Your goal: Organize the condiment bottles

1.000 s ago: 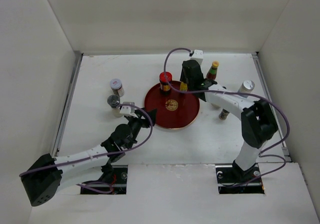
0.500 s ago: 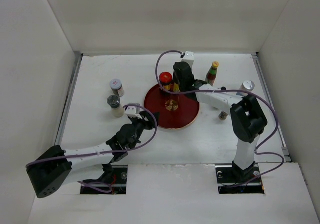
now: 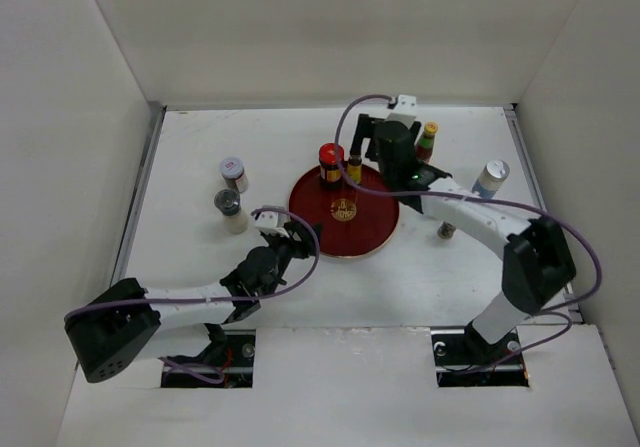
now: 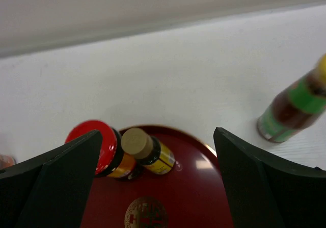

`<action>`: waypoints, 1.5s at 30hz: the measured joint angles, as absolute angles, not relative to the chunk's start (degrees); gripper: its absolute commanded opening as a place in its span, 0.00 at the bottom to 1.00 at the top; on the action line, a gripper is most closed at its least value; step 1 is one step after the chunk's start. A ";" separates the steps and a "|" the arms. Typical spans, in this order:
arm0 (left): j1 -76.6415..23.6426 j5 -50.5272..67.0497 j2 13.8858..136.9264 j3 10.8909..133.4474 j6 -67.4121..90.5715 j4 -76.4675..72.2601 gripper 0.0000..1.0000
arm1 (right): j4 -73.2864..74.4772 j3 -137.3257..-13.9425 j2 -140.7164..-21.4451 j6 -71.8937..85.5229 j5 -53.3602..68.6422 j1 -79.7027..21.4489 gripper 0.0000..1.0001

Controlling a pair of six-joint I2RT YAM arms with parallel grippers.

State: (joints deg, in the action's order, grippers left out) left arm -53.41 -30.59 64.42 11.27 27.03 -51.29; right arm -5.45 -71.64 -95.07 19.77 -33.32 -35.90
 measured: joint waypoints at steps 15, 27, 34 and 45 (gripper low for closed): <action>-54.37 -30.39 66.57 11.09 28.42 -56.80 0.69 | -1.48 -72.77 -95.77 17.47 -30.96 -16.91 0.97; -54.02 -30.37 67.68 11.09 28.95 -57.28 0.70 | 0.89 -75.20 -99.94 15.94 -29.23 -16.16 0.35; -53.63 -30.39 67.61 11.09 28.99 -57.28 0.70 | 0.93 -75.50 -99.94 13.69 -30.17 -16.53 0.29; -53.28 -30.39 66.89 10.83 28.99 -57.25 0.70 | -0.45 -70.98 -85.86 11.86 -32.10 -26.02 0.29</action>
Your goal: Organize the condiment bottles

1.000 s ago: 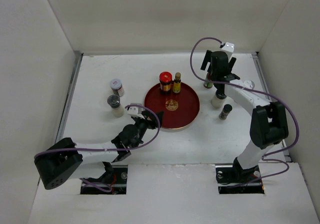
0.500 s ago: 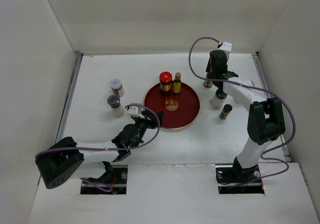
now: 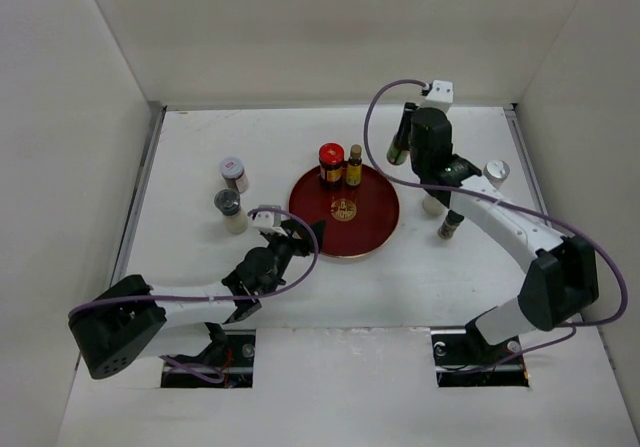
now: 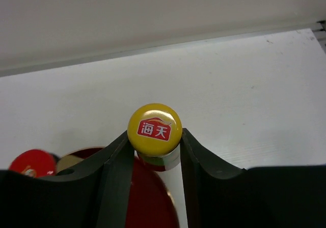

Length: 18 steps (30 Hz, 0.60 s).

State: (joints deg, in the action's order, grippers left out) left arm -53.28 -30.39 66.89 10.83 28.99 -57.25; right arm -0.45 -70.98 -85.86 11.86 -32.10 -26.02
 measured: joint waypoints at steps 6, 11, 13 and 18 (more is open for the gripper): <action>-52.90 -30.41 66.35 10.57 28.99 -57.23 0.70 | -2.39 -67.44 -84.82 13.04 -30.98 -30.61 0.30; -52.31 -30.41 66.35 10.57 28.97 -57.21 0.70 | -2.20 -65.12 -87.55 13.76 -30.81 -31.92 0.30; -52.14 -30.44 66.37 10.57 28.97 -57.23 0.70 | -2.68 -64.62 -88.44 14.13 -30.76 -32.45 0.30; -52.14 -30.44 66.52 10.57 28.97 -57.21 0.70 | -3.70 -64.07 -89.84 14.59 -30.11 -33.93 0.30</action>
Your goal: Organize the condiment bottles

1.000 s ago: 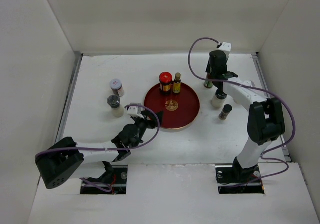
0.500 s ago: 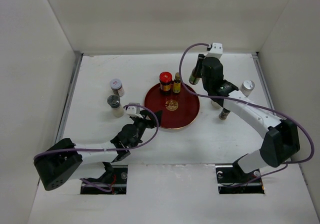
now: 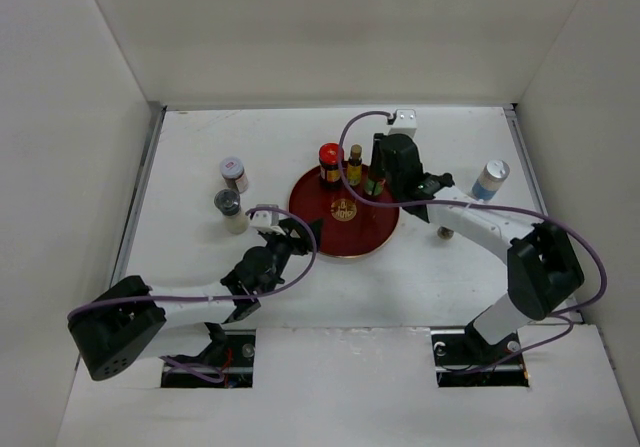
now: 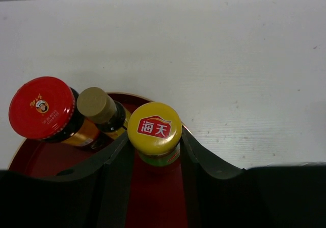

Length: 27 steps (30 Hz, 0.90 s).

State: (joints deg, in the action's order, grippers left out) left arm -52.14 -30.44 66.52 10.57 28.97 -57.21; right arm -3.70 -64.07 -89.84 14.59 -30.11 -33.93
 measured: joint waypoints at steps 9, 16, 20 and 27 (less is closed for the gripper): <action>-52.14 -30.46 69.60 10.57 28.99 -57.30 0.73 | -5.69 -62.59 -90.52 14.92 -30.02 -34.65 0.58; -52.95 -30.39 73.56 11.35 29.26 -55.02 0.74 | -5.52 -61.34 -87.05 16.73 -30.94 -36.49 0.91; -53.30 -30.50 70.59 13.56 29.45 -50.22 0.77 | -4.45 -61.34 -81.12 17.45 -30.87 -37.32 1.00; -55.51 -34.94 66.39 15.40 29.78 -44.56 0.78 | -5.52 -55.79 -67.51 18.09 -30.79 -38.79 0.53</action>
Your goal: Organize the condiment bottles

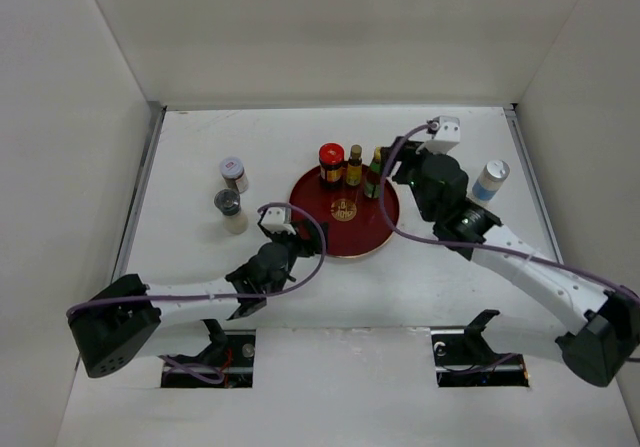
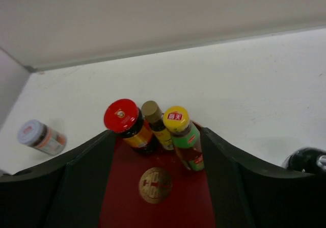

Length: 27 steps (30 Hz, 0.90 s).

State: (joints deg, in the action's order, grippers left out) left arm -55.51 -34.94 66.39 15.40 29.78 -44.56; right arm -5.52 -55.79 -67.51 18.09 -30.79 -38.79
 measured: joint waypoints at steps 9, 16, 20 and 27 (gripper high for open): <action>-56.21 -44.91 59.53 30.15 29.93 -21.06 0.72 | -8.10 -46.04 -56.51 19.79 -25.06 -39.31 0.55; -50.39 -52.99 56.64 42.74 32.08 0.80 0.80 | -10.98 -39.35 -54.61 20.10 -23.42 -46.13 0.94; -44.18 -53.32 56.99 46.76 34.57 11.99 0.83 | -11.86 -37.65 -53.17 19.88 -23.00 -46.98 1.00; -32.73 -47.42 57.95 49.54 37.63 24.71 0.88 | -15.51 -36.99 -53.30 19.90 -21.34 -48.23 1.00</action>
